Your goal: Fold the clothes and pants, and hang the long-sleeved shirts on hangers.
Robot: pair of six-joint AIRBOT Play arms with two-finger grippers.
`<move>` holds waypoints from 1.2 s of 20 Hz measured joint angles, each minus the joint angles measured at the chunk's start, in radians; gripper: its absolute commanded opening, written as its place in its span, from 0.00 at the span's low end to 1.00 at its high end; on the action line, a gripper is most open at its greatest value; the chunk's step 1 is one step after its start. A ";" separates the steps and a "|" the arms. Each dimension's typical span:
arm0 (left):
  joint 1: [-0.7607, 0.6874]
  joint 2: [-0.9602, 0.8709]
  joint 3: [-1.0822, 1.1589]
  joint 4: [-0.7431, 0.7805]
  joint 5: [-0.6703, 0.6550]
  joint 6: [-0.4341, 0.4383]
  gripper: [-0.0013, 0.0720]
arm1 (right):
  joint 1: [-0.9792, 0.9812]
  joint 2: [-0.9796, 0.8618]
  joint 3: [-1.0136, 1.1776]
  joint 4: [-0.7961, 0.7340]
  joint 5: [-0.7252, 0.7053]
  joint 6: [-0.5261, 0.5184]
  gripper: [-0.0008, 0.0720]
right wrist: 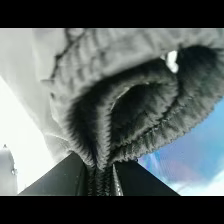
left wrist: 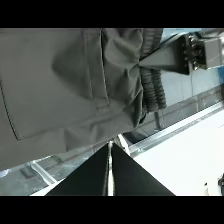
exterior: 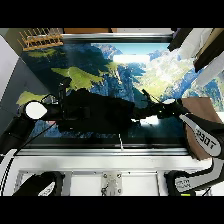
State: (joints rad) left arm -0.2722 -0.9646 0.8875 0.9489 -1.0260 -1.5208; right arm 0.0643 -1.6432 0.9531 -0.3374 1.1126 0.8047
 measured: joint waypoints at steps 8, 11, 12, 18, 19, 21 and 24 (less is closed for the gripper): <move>0.000 0.000 0.000 0.000 0.003 0.002 0.04 | -0.358 0.308 0.286 -0.348 -0.048 0.439 0.06; 0.000 0.000 0.000 0.000 0.010 0.002 0.04 | -0.576 0.433 0.329 -0.464 -0.035 0.578 0.06; 0.000 0.000 0.000 0.001 0.012 0.002 0.04 | -0.639 0.466 0.335 -0.506 -0.019 0.614 0.06; 0.000 0.000 0.000 0.001 0.015 0.003 0.04 | -0.879 0.594 0.291 -0.753 0.100 0.769 0.06; 0.000 0.000 0.000 0.001 0.015 0.002 0.04 | -0.893 0.604 0.275 -0.800 0.124 0.783 0.06; 0.000 0.000 0.000 0.002 0.015 0.002 0.04 | -0.910 0.617 0.244 -0.884 0.161 0.801 0.06; 0.000 0.000 0.000 0.002 0.015 0.003 0.04 | -0.921 0.626 0.199 -1.024 0.202 0.817 0.06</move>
State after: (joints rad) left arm -0.2722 -0.9649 0.8875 0.9512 -1.0107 -1.5181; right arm -0.8570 -1.0176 1.1519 -1.3617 1.3144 1.6215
